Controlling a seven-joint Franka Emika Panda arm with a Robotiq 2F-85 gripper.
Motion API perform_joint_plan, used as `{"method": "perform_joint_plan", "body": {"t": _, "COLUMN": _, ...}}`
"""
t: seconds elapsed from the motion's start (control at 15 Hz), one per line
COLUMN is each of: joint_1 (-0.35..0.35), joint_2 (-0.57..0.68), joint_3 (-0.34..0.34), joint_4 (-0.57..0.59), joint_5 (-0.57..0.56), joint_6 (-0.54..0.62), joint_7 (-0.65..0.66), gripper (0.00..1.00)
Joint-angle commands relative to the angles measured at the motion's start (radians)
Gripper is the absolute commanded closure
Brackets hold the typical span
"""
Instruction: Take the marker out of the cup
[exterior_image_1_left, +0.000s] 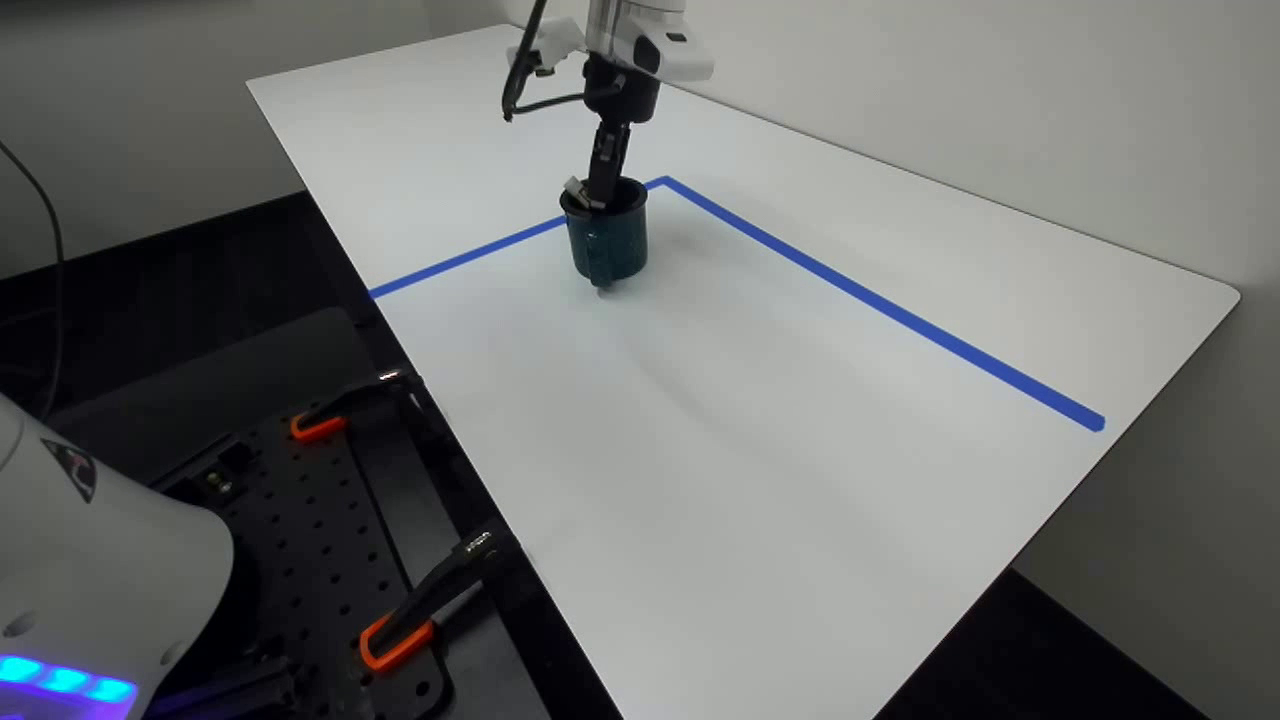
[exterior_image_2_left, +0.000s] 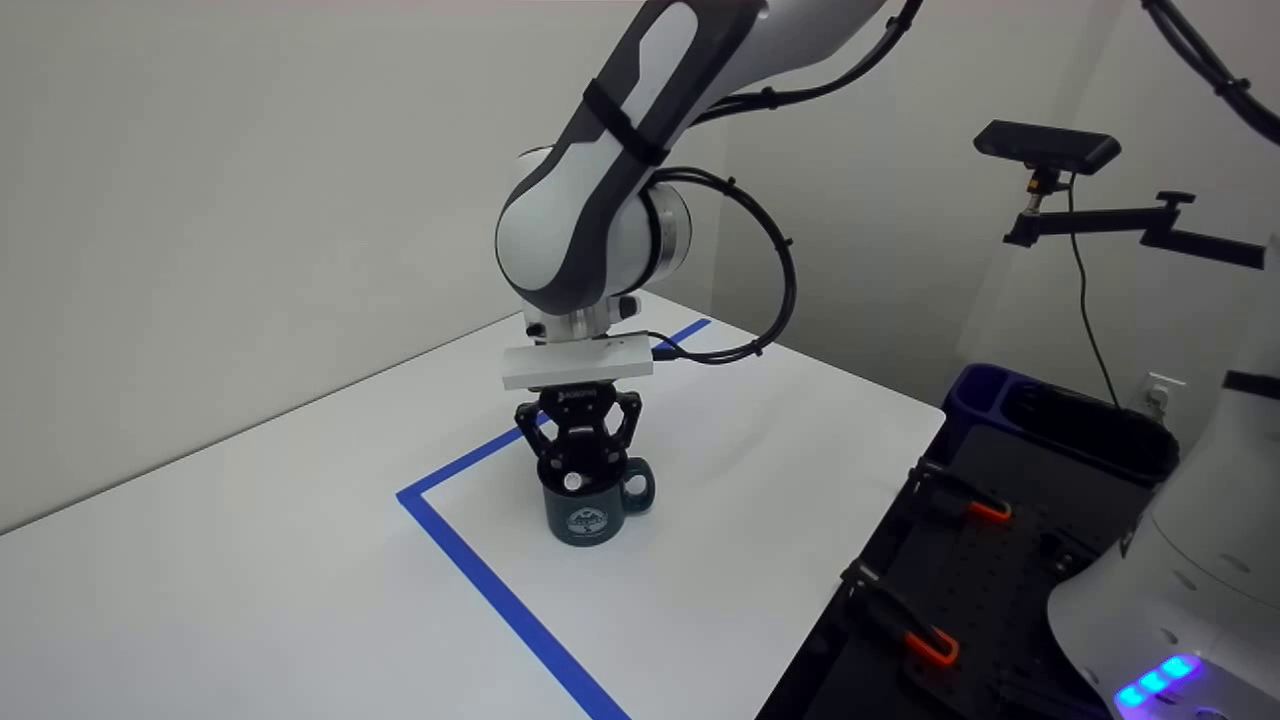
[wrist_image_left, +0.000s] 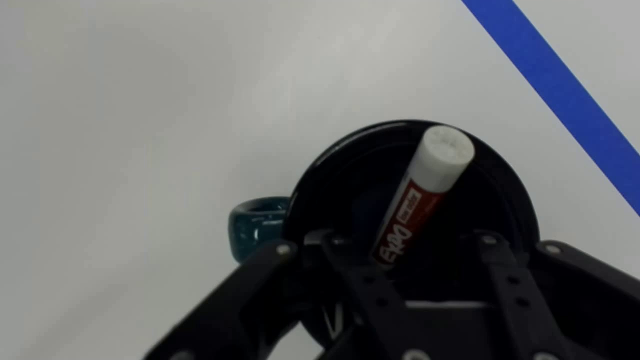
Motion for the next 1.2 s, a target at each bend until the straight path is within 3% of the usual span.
{"method": "perform_joint_plan", "body": {"t": 0.0, "joint_1": 0.001, "joint_2": 0.008, "joint_3": 0.001, "joint_4": 0.028, "joint_5": 0.009, "joint_6": -0.04, "joint_7": 0.013, "gripper": 0.75}}
{"method": "perform_joint_plan", "body": {"t": 0.13, "joint_1": 0.0, "joint_2": 0.01, "joint_3": 0.001, "joint_4": 0.031, "joint_5": 0.01, "joint_6": -0.042, "joint_7": 0.012, "gripper": 0.98}}
{"method": "perform_joint_plan", "body": {"t": 0.2, "joint_1": 0.0, "joint_2": 0.009, "joint_3": 0.001, "joint_4": 0.031, "joint_5": 0.011, "joint_6": -0.042, "joint_7": 0.01, "gripper": 1.0}}
{"method": "perform_joint_plan", "body": {"t": 0.27, "joint_1": 0.0, "joint_2": 0.008, "joint_3": 0.002, "joint_4": 0.03, "joint_5": 0.01, "joint_6": -0.042, "joint_7": 0.01, "gripper": 0.95}}
{"method": "perform_joint_plan", "body": {"t": 0.8, "joint_1": 0.001, "joint_2": -0.089, "joint_3": 0.013, "joint_4": 0.0, "joint_5": 0.012, "joint_6": -0.058, "joint_7": 0.006, "gripper": 0.95}}
{"method": "perform_joint_plan", "body": {"t": 1.13, "joint_1": 0.006, "joint_2": -0.194, "joint_3": 0.021, "joint_4": 0.0, "joint_5": -0.002, "joint_6": -0.154, "joint_7": 0.021, "gripper": 0.95}}
